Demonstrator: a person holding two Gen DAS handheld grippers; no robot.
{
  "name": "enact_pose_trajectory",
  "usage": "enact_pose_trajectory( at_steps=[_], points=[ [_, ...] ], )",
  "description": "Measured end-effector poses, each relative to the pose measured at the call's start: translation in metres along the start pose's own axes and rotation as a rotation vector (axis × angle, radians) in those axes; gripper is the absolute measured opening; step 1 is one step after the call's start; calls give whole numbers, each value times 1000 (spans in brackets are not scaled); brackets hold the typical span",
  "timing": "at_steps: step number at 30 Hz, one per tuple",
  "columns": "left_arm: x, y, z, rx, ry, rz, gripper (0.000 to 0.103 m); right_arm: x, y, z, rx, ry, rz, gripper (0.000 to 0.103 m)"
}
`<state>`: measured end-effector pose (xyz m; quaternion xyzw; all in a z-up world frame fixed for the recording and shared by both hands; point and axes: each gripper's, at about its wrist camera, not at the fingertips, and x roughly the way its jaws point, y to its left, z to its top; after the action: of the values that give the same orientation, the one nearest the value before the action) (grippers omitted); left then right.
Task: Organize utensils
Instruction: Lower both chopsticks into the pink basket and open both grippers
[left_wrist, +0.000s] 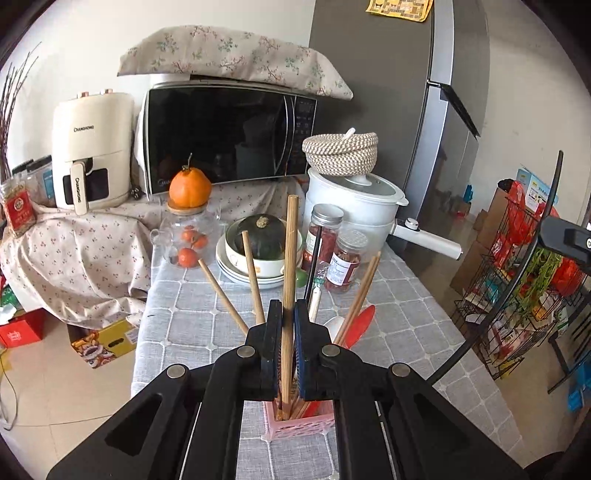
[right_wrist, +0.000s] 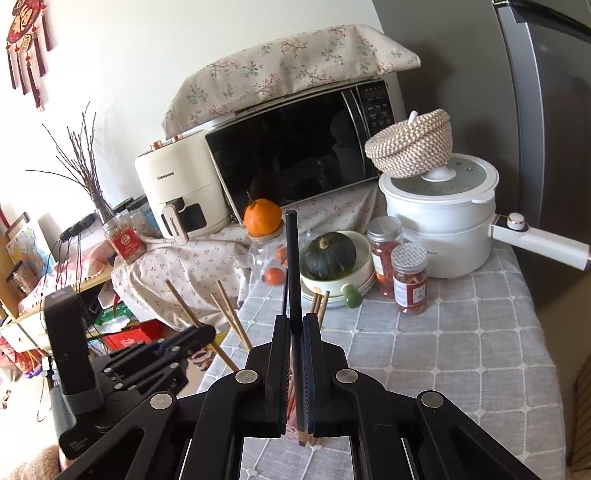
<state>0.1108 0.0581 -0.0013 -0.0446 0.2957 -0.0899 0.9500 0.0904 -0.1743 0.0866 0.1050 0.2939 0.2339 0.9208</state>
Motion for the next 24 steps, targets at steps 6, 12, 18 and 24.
enact_pose_trajectory(
  at_steps=[6, 12, 18, 24],
  points=[
    [-3, -3, 0, 1, -3, 2, 26, 12, 10, 13, 10, -8, 2, 4],
    [-18, 6, 1, -33, -28, 14, 56, 33, 15, 12, 20, 1, 2, 4],
    [-19, 22, -3, -82, 30, 54, 61, 57, 14, 4, 31, 10, 2, 4],
    [-12, 32, -11, -97, 91, 91, 63, 83, 10, -4, 48, 31, 15, 4]
  ],
)
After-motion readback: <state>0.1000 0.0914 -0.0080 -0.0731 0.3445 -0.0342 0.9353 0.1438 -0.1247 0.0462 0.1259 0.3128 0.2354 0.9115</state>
